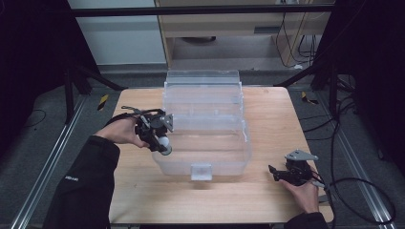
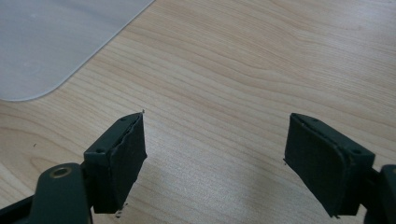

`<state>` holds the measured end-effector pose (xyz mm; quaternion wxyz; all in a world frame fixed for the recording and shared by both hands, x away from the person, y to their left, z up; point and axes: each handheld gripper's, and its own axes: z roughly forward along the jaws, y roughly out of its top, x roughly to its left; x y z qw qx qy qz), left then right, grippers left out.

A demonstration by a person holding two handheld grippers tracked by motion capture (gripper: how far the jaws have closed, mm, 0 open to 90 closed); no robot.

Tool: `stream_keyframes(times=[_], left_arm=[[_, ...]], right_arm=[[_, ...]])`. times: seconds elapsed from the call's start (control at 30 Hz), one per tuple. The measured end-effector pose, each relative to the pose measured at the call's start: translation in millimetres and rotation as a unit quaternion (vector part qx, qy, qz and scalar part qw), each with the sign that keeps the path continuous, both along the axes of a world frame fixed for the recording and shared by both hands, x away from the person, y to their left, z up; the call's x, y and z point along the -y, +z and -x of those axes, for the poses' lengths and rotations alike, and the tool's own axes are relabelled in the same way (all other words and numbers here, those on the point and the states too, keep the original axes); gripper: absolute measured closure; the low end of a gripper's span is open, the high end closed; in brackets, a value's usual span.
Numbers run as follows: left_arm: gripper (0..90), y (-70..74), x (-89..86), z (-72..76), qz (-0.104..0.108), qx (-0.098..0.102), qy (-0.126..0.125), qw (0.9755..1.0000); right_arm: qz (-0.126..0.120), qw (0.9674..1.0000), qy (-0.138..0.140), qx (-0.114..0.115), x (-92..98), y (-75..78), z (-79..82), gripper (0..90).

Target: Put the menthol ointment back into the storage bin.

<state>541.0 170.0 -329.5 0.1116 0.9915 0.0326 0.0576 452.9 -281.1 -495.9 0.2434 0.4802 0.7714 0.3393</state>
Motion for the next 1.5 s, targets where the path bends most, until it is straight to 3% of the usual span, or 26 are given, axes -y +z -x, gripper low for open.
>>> stream_keyframes(times=[1.07, 1.5], left_arm=[[50.2, -37.2, -8.7, -5.6, -0.011, -0.018, 0.015, 0.9997], [50.2, -45.9, -8.0, -7.3, -0.017, -0.022, 0.014, 0.9995]], right_arm=[[0.005, 1.0, 0.003, -0.007, -1.7, -1.9, -0.6, 20.5], [0.008, 0.9999, 0.003, -0.008, -2.0, -2.6, -1.0, 20.4]])
